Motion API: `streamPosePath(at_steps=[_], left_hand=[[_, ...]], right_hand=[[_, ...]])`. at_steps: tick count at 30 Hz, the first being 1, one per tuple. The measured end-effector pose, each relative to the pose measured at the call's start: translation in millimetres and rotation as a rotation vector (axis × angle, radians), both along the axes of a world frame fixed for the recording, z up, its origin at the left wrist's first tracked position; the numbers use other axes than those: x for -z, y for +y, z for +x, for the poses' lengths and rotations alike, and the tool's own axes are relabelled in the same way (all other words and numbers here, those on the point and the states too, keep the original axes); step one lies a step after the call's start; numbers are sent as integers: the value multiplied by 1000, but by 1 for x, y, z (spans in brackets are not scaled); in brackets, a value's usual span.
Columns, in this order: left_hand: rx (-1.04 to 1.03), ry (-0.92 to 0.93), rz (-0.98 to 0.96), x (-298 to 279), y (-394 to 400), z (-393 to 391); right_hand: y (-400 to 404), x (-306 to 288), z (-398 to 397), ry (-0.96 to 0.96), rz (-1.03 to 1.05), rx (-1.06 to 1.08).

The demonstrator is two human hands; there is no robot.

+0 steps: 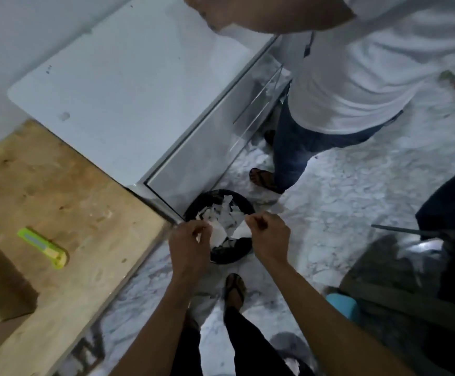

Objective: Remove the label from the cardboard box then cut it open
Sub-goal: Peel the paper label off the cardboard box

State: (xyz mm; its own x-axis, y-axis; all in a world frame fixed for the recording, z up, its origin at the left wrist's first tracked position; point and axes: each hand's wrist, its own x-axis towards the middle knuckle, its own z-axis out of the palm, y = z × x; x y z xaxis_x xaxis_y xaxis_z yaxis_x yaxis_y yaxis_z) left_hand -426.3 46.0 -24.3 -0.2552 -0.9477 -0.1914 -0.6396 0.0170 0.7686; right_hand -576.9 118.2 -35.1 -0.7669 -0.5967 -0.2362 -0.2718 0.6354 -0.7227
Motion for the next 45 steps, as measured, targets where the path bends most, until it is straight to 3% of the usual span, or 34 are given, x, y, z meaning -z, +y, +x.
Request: streamPosePath(at_steps=[11, 16, 25, 34, 45], left_hand=[[-19, -53, 168, 152, -34, -29], [-21, -86, 243, 172, -37, -26], [-39, -107, 218, 87, -21, -22], [-119, 7, 96, -50, 3, -9], [-207, 117, -49, -131, 33, 119]], right_hand=[[-52, 141, -20, -52, 196, -92], [-59, 160, -19, -106, 220, -123], [-49, 84, -16, -220, 195, -130], [-34, -31, 0, -306, -59, -74], [-16, -130, 87, -246, -156, -324]])
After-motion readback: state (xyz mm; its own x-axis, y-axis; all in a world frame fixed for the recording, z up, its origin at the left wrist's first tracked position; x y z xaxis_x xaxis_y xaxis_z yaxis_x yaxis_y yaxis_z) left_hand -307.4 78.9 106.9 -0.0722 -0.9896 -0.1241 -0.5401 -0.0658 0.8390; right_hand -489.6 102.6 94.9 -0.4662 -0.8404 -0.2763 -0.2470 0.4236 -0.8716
